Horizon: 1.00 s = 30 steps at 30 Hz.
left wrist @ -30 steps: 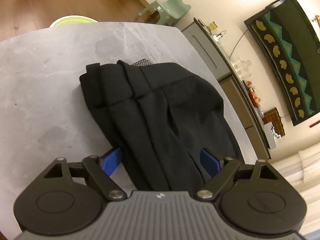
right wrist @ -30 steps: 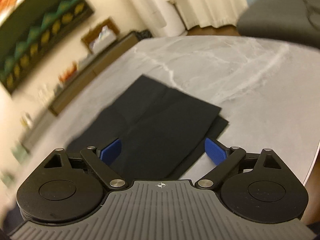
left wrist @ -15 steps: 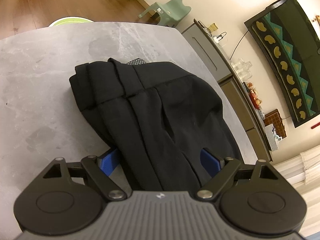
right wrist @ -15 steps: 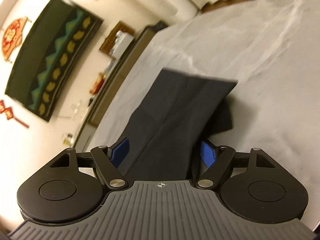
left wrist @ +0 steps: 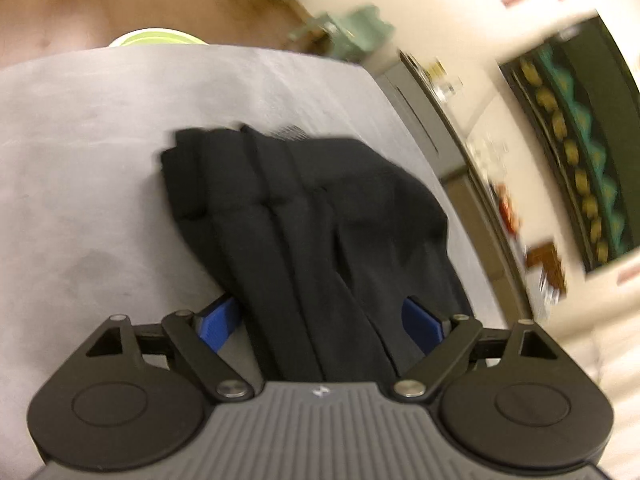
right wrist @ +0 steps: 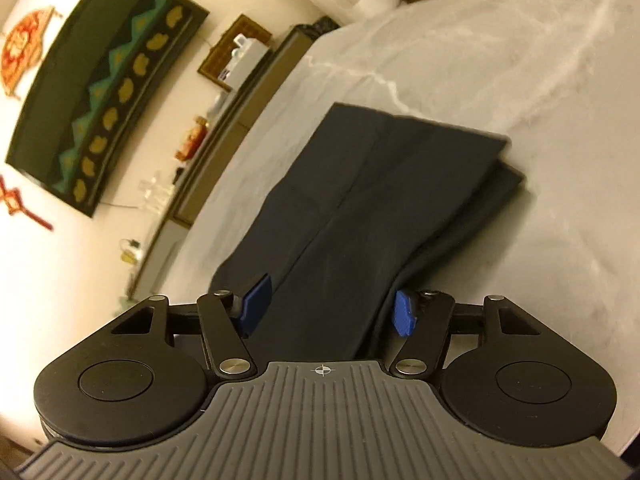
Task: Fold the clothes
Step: 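Grasp the jacket edge with the left gripper while the right gripper pinches the panel corner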
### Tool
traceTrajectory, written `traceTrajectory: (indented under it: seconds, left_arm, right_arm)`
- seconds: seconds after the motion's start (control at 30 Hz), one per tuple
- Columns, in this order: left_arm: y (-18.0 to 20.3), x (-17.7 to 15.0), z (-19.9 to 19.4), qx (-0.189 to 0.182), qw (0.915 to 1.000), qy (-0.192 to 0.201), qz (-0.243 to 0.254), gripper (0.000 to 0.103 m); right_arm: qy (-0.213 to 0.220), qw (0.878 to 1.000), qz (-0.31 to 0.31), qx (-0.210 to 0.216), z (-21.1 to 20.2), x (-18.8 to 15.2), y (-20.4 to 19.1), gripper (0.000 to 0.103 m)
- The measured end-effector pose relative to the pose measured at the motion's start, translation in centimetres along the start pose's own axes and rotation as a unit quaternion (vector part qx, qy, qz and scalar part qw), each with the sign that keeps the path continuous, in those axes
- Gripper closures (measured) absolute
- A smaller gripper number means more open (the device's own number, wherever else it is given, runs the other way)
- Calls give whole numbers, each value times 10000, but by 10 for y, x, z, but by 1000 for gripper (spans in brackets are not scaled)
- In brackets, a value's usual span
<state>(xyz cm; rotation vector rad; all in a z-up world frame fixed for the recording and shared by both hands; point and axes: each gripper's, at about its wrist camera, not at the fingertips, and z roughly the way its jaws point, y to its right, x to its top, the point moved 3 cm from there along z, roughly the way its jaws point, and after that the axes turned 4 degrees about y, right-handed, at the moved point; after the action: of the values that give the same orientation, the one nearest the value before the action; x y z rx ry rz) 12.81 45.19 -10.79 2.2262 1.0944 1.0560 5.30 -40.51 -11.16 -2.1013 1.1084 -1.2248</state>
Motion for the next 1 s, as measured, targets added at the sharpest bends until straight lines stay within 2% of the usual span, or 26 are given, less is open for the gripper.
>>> traceTrajectory:
  seconds: [0.07, 0.17, 0.2, 0.23, 0.27, 0.3, 0.33, 0.37, 0.4, 0.47, 0.57, 0.67, 0.77, 0.83, 0.93, 1.0]
  left_arm:
    - [14, -6, 7, 18, 9991, -137, 413, 12]
    - [3, 3, 7, -85, 9998, -3, -161, 14]
    - [1, 5, 9, -109, 9995, 23, -295, 17]
    - [5, 5, 12, -11, 9999, 31, -124, 21]
    - [9, 5, 14, 73, 10000, 32, 20, 52]
    - [9, 5, 16, 98, 9999, 8, 51, 84]
    - [9, 4, 17, 123, 9999, -16, 83, 88]
    - [9, 4, 18, 147, 9998, -41, 115, 93]
    - [10, 4, 18, 148, 9998, -43, 151, 96]
    - [13, 3, -1, -143, 9997, 134, 126, 96]
    - [17, 1, -34, -669, 9970, 395, -43, 97]
    - [35, 4, -71, -1171, 9901, 779, -47, 98]
    - [73, 16, -106, -1586, 9804, 1168, 48, 98]
    - [117, 34, -116, -1742, 9747, 1371, 281, 98]
    - [190, 65, -88, -1466, 9774, 1314, 766, 98]
    - [235, 80, -36, -868, 9852, 1046, 1041, 97]
  right_arm:
    - [189, 9997, 130, -125, 3, 5, 3, 43]
    - [29, 9997, -198, -114, 13, 2, -9, 42]
    - [117, 9996, -184, -157, 15, 5, -8, 43]
    - [254, 9992, -186, -260, 17, 8, -6, 46]
    - [373, 9983, -235, -381, 19, 10, -5, 56]
    - [385, 9971, -396, -528, 23, 10, -6, 79]
    - [308, 9962, -549, -610, 28, 9, -9, 93]
    - [214, 9954, -667, -651, 32, 6, -12, 101]
    - [217, 9944, -761, -702, 30, 5, -12, 101]
    - [426, 9923, -933, -694, 15, 7, -18, 102]
    - [694, 9899, -1173, -392, -22, 16, -34, 103]
    - [878, 9846, -1514, -31, -66, 26, -59, 103]
    - [1015, 9766, -1884, 233, -102, 43, -90, 103]
    - [1087, 9721, -2056, 312, -112, 57, -111, 103]
    - [1045, 9680, -2265, 273, -106, 83, -138, 103]
    - [888, 9674, -2367, 119, -84, 99, -151, 103]
